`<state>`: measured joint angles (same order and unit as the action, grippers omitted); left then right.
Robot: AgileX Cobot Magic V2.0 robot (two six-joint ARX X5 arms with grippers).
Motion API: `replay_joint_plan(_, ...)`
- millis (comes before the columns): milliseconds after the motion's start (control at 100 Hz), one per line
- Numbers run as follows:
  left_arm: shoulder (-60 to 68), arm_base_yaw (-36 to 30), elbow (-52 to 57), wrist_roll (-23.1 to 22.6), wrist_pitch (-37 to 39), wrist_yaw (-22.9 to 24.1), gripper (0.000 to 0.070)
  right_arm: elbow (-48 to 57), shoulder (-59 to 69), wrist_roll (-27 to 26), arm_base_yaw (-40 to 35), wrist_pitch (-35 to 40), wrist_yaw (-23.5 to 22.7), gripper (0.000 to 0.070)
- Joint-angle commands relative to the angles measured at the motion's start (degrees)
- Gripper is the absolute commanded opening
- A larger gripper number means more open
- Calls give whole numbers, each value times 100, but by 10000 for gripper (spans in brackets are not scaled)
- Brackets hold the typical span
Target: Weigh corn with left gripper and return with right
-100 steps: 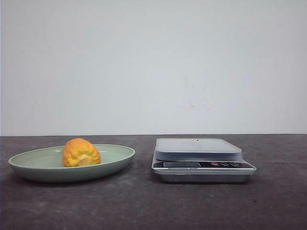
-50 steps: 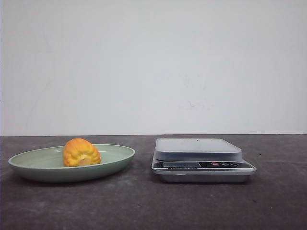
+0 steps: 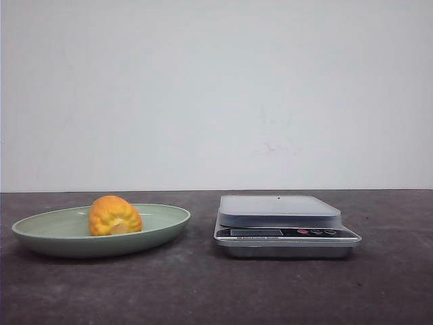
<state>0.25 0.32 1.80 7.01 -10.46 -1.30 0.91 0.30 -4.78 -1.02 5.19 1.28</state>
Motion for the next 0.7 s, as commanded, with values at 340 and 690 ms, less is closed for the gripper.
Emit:
replay_joint_plan(340,-2,-2,-20,745,133,-4,12,173,0,-662,2,173,4,4)
replay_joint_plan(690,1843,-9,2708,1471,-260,-103,14,2350,1958,-1276,-2,789,-542,3)
